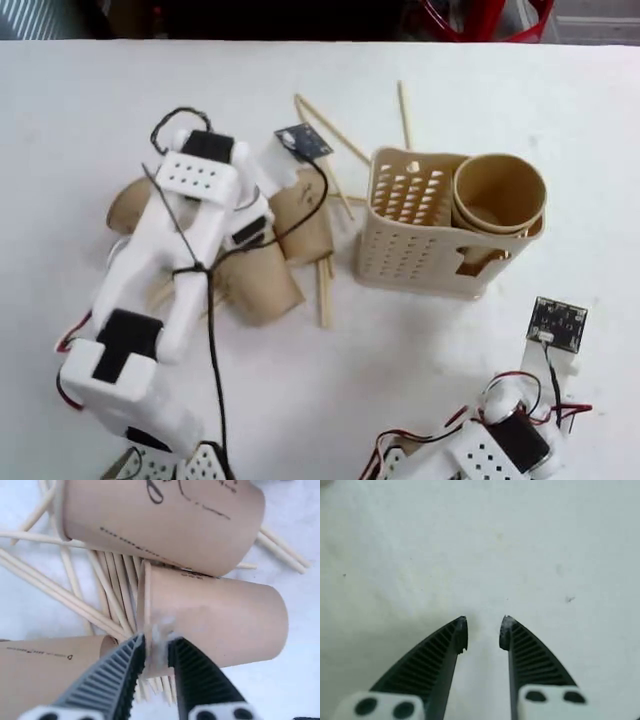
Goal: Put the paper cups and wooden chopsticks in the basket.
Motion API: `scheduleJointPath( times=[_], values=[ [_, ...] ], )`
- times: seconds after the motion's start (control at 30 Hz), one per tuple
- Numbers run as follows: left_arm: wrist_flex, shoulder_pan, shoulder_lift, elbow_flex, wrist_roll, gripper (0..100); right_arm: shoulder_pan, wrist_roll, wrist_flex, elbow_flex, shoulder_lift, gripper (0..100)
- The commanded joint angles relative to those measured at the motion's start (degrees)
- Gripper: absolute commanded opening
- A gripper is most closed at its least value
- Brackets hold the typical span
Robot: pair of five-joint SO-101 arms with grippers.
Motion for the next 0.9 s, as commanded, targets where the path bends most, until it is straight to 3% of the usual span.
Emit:
scheduleJointPath(
  times=[0.0,0.17,0.33,0.87],
  values=[
    [5.6,0.2,-0.2,-6.3,0.9,4,0.0,0.4,-1.0,-0.4,-0.2,12.2],
    [14.8,0.5,-0.2,-17.1,1.0,3,0.0,0.4,-1.0,-0.4,-0.2,12.2],
    [14.7,0.0,-3.5,-19.2,2.5,3,0.0,0.4,-1.0,-0.4,-0.2,12.2],
    [12.7,4.0,-33.5,-22.8,4.9,2,0.0,0.4,-1.0,-0.4,-0.2,12.2]
  ],
)
